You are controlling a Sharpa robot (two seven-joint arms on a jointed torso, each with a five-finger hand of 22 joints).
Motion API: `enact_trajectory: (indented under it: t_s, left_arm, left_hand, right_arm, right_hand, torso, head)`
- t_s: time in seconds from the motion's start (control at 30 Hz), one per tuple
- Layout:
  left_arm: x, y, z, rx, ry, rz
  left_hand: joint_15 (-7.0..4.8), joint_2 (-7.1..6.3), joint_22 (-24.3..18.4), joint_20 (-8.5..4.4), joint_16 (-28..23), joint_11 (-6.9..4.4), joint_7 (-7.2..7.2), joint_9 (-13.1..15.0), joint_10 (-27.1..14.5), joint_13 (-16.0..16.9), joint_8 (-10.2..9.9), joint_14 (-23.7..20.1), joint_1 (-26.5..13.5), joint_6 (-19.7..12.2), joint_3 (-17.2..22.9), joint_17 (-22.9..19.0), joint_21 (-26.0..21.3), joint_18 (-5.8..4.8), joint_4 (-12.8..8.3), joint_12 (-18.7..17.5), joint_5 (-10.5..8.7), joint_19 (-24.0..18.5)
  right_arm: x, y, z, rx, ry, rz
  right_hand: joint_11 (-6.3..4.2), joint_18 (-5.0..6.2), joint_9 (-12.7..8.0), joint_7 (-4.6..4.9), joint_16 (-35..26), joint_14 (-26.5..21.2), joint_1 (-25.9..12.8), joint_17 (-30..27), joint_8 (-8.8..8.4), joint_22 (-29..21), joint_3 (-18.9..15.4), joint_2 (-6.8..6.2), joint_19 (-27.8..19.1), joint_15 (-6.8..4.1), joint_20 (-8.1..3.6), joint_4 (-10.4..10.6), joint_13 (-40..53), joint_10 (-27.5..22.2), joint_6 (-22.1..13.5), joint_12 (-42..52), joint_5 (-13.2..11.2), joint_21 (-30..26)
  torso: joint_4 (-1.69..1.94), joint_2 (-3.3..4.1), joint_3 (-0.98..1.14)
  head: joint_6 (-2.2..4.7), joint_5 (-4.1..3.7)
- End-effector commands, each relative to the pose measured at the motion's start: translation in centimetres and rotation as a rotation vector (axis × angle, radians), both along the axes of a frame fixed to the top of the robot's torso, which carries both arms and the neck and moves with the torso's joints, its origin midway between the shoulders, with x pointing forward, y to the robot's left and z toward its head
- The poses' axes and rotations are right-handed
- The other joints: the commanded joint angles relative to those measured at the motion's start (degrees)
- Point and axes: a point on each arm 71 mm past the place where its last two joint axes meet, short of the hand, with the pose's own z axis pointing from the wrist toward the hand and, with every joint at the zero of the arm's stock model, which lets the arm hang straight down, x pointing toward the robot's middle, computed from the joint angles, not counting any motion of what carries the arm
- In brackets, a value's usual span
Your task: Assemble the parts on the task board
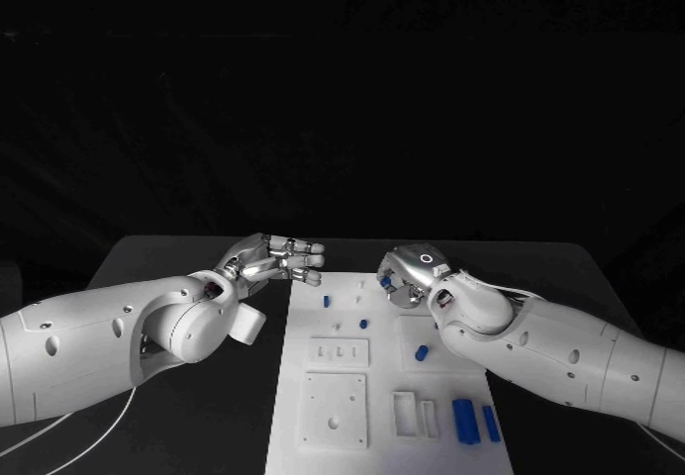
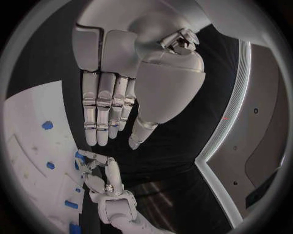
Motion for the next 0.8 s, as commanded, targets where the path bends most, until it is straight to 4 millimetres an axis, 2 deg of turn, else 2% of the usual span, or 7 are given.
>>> enact_trajectory:
  t_s: [0.03, 0.27, 0.47, 0.53, 0.73, 0.8]
  left_arm:
    - [0.0, -0.3, 0.1, -0.007, -0.003, -0.014]
    - [0.0, -0.4, 0.1, -0.007, -0.002, -0.016]
    - [0.0, -0.5, 0.1, -0.007, -0.001, -0.018]
    - [0.0, -0.6, 0.1, -0.007, -0.001, -0.019]
    - [0.0, -0.7, 0.1, -0.007, -0.001, -0.022]
    - [0.0, -0.8, 0.1, -0.008, 0.000, -0.024]
  left_hand:
    - [-0.17, 0.44, -0.05, 0.16, 0.31, 0.21, 0.11, 0.06, -0.20, 0.09, 0.09, -0.28, -0.15, -0.32, -0.40, -0.07, -0.03, -0.15, -0.02, 0.27, 0.13, 0.00]
    - [-0.17, 0.44, -0.05, 0.16, 0.31, 0.21, 0.11, 0.06, -0.20, 0.09, 0.09, -0.28, -0.15, -0.32, -0.40, -0.07, -0.03, -0.15, -0.02, 0.27, 0.13, 0.00]
    - [-0.17, 0.44, -0.05, 0.16, 0.31, 0.21, 0.11, 0.06, -0.20, 0.09, 0.09, -0.28, -0.15, -0.32, -0.40, -0.07, -0.03, -0.15, -0.02, 0.27, 0.13, 0.00]
    - [-0.17, 0.44, -0.05, 0.16, 0.31, 0.21, 0.11, 0.06, -0.20, 0.09, 0.09, -0.28, -0.15, -0.32, -0.40, -0.07, -0.03, -0.15, -0.02, 0.27, 0.13, 0.00]
    - [-0.17, 0.44, -0.05, 0.16, 0.31, 0.21, 0.11, 0.06, -0.20, 0.09, 0.09, -0.28, -0.15, -0.32, -0.40, -0.07, -0.03, -0.15, -0.02, 0.27, 0.13, 0.00]
    - [-0.17, 0.44, -0.05, 0.16, 0.31, 0.21, 0.11, 0.06, -0.20, 0.09, 0.09, -0.28, -0.15, -0.32, -0.40, -0.07, -0.03, -0.15, -0.02, 0.27, 0.13, 0.00]
  right_arm:
    - [0.0, 0.4, 0.5, 0.041, -0.047, -0.027]
    - [0.1, 1.5, 0.5, 0.049, -0.043, -0.021]
    - [0.4, 2.3, 0.3, 0.046, -0.035, -0.014]
    - [0.4, 2.6, 0.3, 0.046, -0.033, -0.009]
    - [0.6, 3.5, 0.1, 0.044, -0.023, 0.000]
    - [0.7, 3.7, 0.0, 0.041, -0.020, 0.000]
  right_hand:
    - [-1.84, 0.97, 0.04, 0.16, -0.40, 0.02, 0.39, 0.07, 0.22, 0.28, 0.26, -0.26, 0.02, -0.42, -0.39, 0.01, 0.29, 2.42, 0.41, 0.22, -0.41, -0.51]
    - [-1.84, 0.98, 0.04, 0.16, -0.41, 0.03, 0.42, 0.09, 0.22, 0.41, 0.17, -0.23, 0.05, -0.44, -0.40, 0.01, 0.28, 2.38, 0.38, 0.22, -0.36, -0.65]
    - [-1.82, 0.97, 0.03, 0.19, -0.49, 0.01, 0.42, 0.09, 0.21, 0.62, -0.02, -0.17, 0.06, -0.43, -0.39, -0.03, 0.28, 2.34, 0.34, 0.22, -0.28, -0.87]
    - [-1.81, 0.98, 0.03, 0.19, -0.52, 0.01, 0.44, 0.08, 0.22, 0.70, -0.07, -0.13, 0.08, -0.44, -0.40, -0.07, 0.28, 2.30, 0.32, 0.21, -0.22, -0.94]
    - [-1.80, 0.97, 0.04, 0.21, -0.61, 0.03, 0.34, 0.08, 0.23, 0.96, -0.30, 0.06, 0.15, -0.44, -0.39, -0.21, 0.28, 2.26, 0.28, 0.21, -0.04, -1.24]
    - [-1.79, 0.97, 0.04, 0.21, -0.64, 0.05, 0.26, 0.12, 0.21, 1.33, -0.40, 0.25, 0.29, -0.45, -0.39, -0.43, 0.27, 2.24, 0.24, 0.21, -0.04, -1.69]
  torso:
    - [0.08, 0.08, -0.08]
    - [0.14, 0.20, -0.06]
    - [0.10, 0.16, -0.08]
    - [0.05, 0.22, -0.01]
    - [0.10, 0.16, 0.00]
    - [0.21, 0.20, 0.01]
  head:
    - [0.20, 0.19]
    - [0.36, 0.33]
    - [0.20, 0.42]
    - [0.21, 0.46]
    - [-0.01, 0.73]
    - [-0.02, 0.70]
